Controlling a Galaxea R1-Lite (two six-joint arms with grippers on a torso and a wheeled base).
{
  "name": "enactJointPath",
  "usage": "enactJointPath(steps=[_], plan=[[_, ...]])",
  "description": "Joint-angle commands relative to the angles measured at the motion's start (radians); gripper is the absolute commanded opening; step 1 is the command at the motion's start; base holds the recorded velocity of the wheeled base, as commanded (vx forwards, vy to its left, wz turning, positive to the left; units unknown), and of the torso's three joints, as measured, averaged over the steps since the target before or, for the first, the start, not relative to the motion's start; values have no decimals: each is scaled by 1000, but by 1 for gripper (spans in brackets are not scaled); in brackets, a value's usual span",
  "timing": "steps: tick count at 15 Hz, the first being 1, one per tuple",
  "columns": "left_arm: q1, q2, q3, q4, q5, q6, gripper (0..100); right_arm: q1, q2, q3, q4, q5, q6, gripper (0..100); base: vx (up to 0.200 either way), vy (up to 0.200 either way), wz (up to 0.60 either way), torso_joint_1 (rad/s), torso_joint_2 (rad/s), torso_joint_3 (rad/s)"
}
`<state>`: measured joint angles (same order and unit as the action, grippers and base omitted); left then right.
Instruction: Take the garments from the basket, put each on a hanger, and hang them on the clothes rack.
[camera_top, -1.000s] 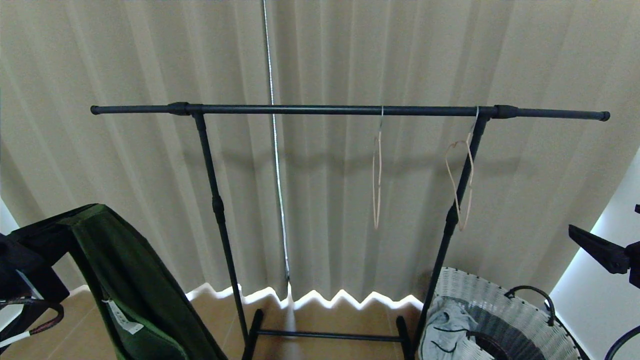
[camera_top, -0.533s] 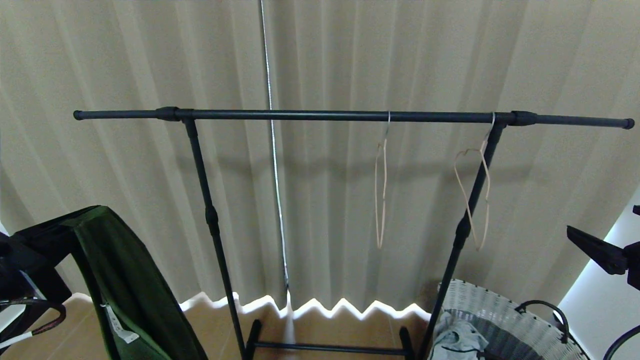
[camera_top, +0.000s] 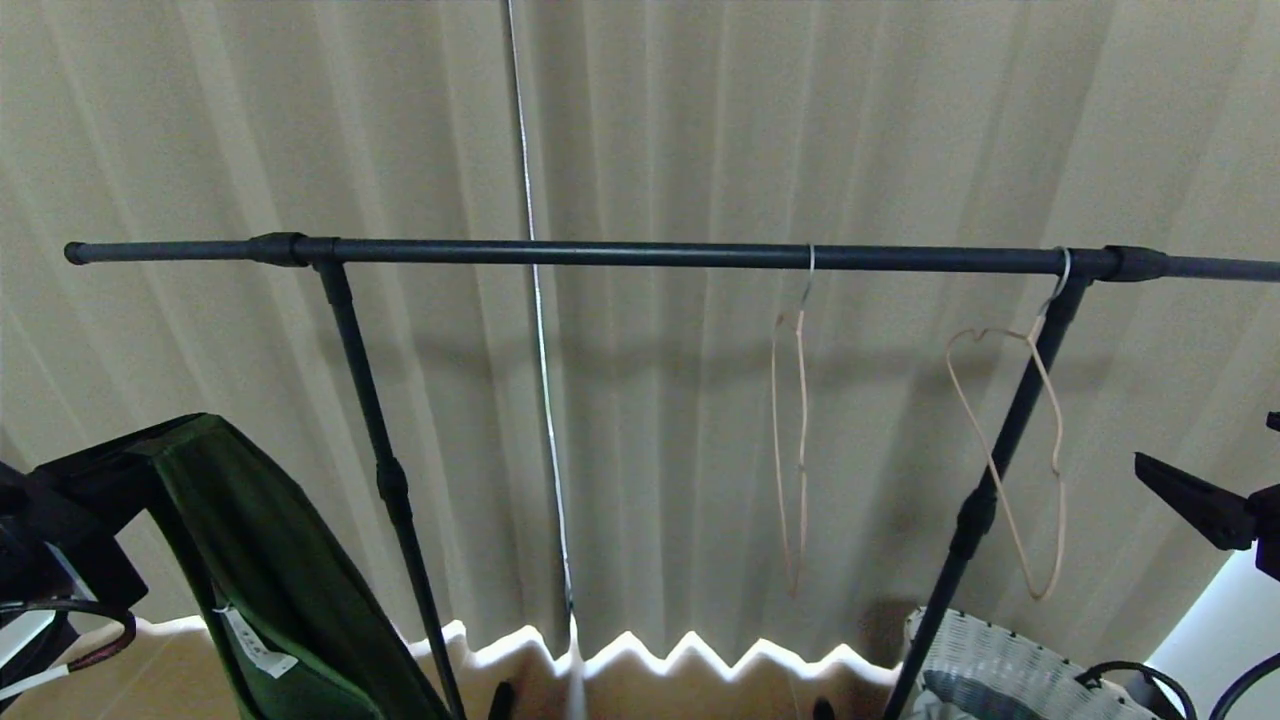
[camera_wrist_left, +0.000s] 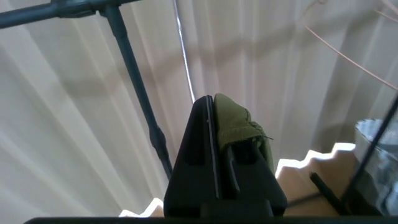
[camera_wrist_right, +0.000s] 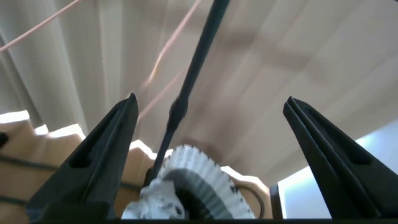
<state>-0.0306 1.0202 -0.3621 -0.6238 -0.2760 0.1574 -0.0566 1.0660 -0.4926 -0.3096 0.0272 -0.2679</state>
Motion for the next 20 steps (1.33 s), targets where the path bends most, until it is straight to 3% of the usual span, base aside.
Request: enactJointPath(steps=[1, 6, 9, 10, 12, 14, 20], plan=[[-2, 1, 2, -1, 0, 1, 0, 0, 8, 0, 0, 0, -1, 100, 200, 0, 0, -2, 7, 7], [-28, -5, 22, -7, 0, 2, 0, 1, 32, 9, 27, -1, 1, 100, 40, 0, 0, 0, 0, 0], [-28, 0, 15, 3, 1, -1, 0, 6, 75, 5, 84, -61, 12, 100, 0, 0, 0, 0, 0, 0], [-28, 1, 15, 3, 1, -1, 0, 9, 97, 0, 84, -73, 27, 100, 0, 0, 0, 0, 0, 0], [-26, 3, 9, 21, 3, 1, 0, 70, 192, -66, 86, -116, 182, 100, 0, 0, 0, 0, 0, 0], [-28, 1, 8, 36, 3, 1, 0, 138, 232, -95, 86, -173, 269, 100, 0, 0, 0, 0, 0, 0], [-28, 3, 9, 38, 1, 8, 0, 167, 195, -103, 86, -181, 268, 100, 0, 0, 0, 0, 0, 0]])
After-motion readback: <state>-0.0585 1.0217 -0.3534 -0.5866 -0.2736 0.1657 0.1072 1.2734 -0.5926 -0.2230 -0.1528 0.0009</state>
